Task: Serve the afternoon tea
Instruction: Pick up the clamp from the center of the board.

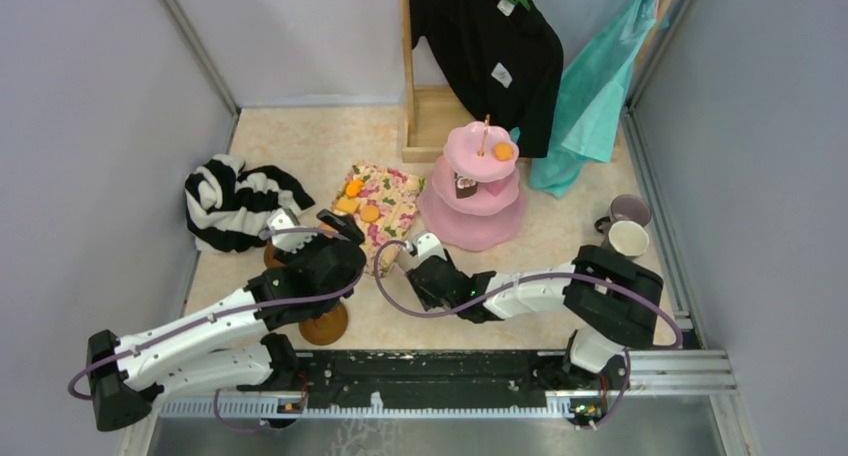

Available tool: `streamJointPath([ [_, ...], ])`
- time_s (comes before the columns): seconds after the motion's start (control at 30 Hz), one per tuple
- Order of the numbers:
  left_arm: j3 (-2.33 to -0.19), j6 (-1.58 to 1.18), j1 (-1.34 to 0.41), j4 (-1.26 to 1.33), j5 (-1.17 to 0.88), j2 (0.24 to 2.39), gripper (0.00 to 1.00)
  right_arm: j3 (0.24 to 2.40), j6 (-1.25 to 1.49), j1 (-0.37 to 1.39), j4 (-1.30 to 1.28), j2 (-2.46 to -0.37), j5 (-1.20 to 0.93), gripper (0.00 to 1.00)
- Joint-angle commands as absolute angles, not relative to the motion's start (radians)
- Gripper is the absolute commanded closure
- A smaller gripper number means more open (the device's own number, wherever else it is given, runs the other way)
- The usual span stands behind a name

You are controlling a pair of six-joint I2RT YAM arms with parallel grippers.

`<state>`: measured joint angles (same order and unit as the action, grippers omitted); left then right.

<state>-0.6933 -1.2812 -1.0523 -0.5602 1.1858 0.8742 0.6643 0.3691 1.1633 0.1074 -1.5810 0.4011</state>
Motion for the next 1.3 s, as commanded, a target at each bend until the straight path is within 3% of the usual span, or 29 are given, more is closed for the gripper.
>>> streamJointPath([
  [0.0, -0.689, -1.29, -1.057, -0.562, 1.23, 0.841, 0.01, 0.67, 0.447, 1.172, -0.03, -1.645, 0.374, 0.47],
  [0.27, -0.682, -1.274, -1.057, -0.545, 1.229, 0.83, 0.01, 0.668, 0.516, 1.172, -0.106, -1.614, 0.41, 0.64],
  [0.63, -0.684, -1.269, -1.057, -0.534, 1.234, 0.834, 0.02, 0.686, 0.514, 1.173, -0.197, -1.448, 0.408, 0.66],
  [1.07, -0.683, -1.259, -1.057, -0.531, 1.257, 0.804, 0.02, 0.858, 0.433, 1.173, -0.285, -1.416, 0.433, 0.72],
  [1.27, -0.684, -1.447, -1.057, -0.707, 1.302, 0.755, 0.02, 0.94, 0.403, 1.17, -0.29, -1.448, 0.427, 0.72],
])
